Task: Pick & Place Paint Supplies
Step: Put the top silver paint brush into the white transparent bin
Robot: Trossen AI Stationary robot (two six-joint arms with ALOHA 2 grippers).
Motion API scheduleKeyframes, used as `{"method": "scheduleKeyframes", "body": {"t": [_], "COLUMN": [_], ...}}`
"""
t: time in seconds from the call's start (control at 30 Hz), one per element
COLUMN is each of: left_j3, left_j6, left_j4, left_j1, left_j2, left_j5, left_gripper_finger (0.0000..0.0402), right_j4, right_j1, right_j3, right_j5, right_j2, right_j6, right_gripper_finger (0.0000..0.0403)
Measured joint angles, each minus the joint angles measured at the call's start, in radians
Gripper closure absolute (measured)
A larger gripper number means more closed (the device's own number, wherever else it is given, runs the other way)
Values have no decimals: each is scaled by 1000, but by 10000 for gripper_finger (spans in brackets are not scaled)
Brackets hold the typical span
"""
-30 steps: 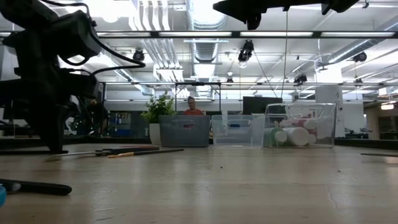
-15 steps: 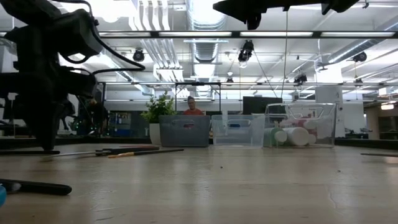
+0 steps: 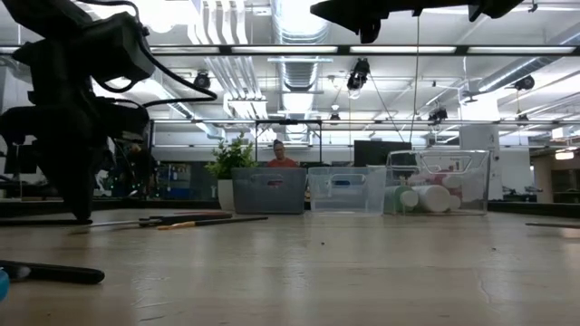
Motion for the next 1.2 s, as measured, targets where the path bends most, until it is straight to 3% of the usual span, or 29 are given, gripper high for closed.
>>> {"method": "scheduleKeyframes", "body": {"t": [0.7, 1.2], "left_j3": [-6, -3], "left_j6": [70, 152], "left_j4": [205, 652], "left_j1": [39, 111], "left_j2": [64, 276], "left_j5": [-55, -72], "left_gripper_finger": [370, 369], "right_j4": [0, -1], "right_j1": [0, 0], "right_j3": [0, 0], "right_j5": [0, 0], "right_j2": [0, 0], "right_j6": [0, -1], "right_gripper_finger": [115, 115]}}
